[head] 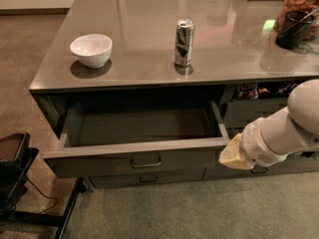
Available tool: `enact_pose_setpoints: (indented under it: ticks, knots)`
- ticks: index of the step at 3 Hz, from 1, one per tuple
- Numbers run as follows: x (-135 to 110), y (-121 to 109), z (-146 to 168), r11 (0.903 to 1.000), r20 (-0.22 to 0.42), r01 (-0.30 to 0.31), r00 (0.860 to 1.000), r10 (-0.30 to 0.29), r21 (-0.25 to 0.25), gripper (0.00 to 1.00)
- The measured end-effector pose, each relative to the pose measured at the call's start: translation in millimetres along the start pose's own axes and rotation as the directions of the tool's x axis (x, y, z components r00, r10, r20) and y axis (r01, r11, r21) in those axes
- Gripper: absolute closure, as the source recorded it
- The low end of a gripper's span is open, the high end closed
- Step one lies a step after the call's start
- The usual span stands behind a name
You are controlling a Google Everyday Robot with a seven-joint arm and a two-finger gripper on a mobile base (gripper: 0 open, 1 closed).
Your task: Close top drawer
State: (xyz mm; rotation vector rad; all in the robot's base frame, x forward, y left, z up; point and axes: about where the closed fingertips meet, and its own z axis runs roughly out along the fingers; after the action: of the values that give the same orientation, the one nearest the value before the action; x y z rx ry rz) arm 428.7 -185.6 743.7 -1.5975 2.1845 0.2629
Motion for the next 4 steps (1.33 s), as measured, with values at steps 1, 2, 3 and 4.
enact_pose_setpoints:
  ticks: [1,2,3,4]
  knots:
    - [17.3,5.7,35.8,0.9998,0.042,0.019,0.999,-0.019,0.002,1.00]
    - [20.2,-2.4,70.4,0.9987,0.124,0.041,0.991,-0.045,0.029,1.00]
    - [11.6,-12.2,112.8,0.9960,0.240,0.078,0.967,-0.086,0.044,1.00]
    - [11.4,-12.2,112.1,0.9960,0.239,0.077,0.967,-0.086,0.044,1.00]
